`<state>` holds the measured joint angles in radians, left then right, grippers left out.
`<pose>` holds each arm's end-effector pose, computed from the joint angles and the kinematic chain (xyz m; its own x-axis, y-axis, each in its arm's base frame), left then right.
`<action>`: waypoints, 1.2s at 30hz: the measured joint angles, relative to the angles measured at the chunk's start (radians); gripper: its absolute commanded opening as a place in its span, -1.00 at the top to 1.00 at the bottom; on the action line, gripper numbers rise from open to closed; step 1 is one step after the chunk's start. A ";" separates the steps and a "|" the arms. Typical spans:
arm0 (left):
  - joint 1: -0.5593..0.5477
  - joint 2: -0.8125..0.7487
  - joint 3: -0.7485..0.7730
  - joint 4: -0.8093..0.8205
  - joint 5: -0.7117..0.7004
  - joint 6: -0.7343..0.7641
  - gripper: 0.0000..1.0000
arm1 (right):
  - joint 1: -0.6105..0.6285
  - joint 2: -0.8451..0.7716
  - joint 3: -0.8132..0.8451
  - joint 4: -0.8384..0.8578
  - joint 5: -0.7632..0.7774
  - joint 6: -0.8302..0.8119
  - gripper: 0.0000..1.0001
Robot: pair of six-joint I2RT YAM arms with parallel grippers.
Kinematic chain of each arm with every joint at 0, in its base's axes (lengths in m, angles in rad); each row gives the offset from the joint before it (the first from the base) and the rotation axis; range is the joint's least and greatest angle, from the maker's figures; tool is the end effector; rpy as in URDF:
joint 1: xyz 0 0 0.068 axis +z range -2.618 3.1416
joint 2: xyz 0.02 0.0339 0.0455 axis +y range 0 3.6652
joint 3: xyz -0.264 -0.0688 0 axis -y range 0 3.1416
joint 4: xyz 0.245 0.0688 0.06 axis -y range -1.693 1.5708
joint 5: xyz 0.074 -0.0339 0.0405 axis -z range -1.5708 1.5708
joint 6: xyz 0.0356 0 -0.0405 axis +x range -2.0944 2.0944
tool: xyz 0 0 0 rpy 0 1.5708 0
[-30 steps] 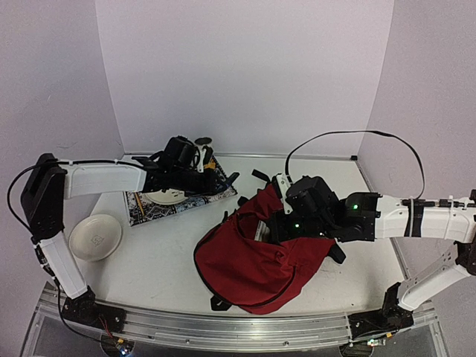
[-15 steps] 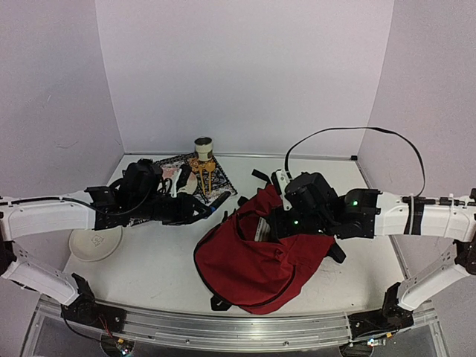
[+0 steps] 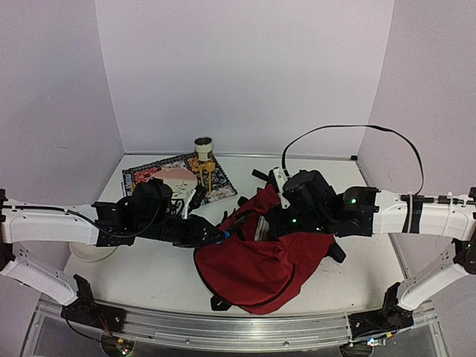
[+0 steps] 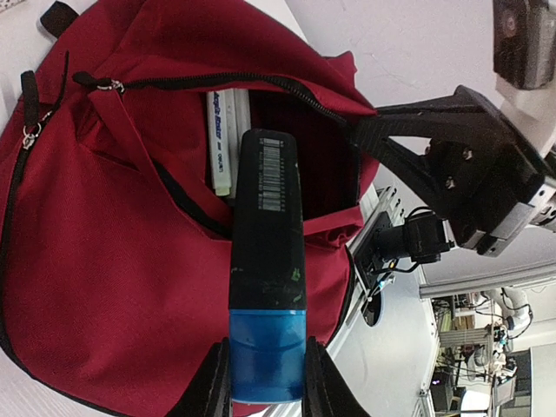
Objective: Pack the student bag
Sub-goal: Place the pen in the lower front pocket of the bag.
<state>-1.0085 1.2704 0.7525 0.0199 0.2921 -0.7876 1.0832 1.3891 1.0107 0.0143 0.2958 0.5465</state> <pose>0.1403 -0.2419 0.2449 -0.8494 0.0750 -0.5224 0.4863 0.4956 -0.7196 0.1605 0.2806 0.2999 -0.5154 0.0892 -0.8523 -0.5263 0.7520 0.3969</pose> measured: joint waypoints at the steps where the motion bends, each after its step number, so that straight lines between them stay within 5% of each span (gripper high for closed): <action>1: -0.003 0.012 0.002 0.000 0.001 0.000 1.00 | 0.000 0.000 0.000 0.000 0.000 -0.001 1.00; 18: -0.012 0.231 0.168 0.075 -0.045 -0.017 1.00 | -0.001 0.000 -0.008 0.035 -0.063 -0.011 1.00; 30: -0.038 0.457 0.362 0.082 -0.231 0.002 0.99 | 0.000 0.000 -0.025 0.090 -0.108 -0.008 1.00; 36: -0.084 0.552 0.430 0.085 -0.323 0.003 0.45 | 0.000 -0.003 -0.031 0.092 -0.106 -0.008 1.00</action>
<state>-1.0924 1.8222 1.1821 0.1045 -0.0310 -0.7849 1.0836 1.3865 0.9796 0.1066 0.1902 0.5387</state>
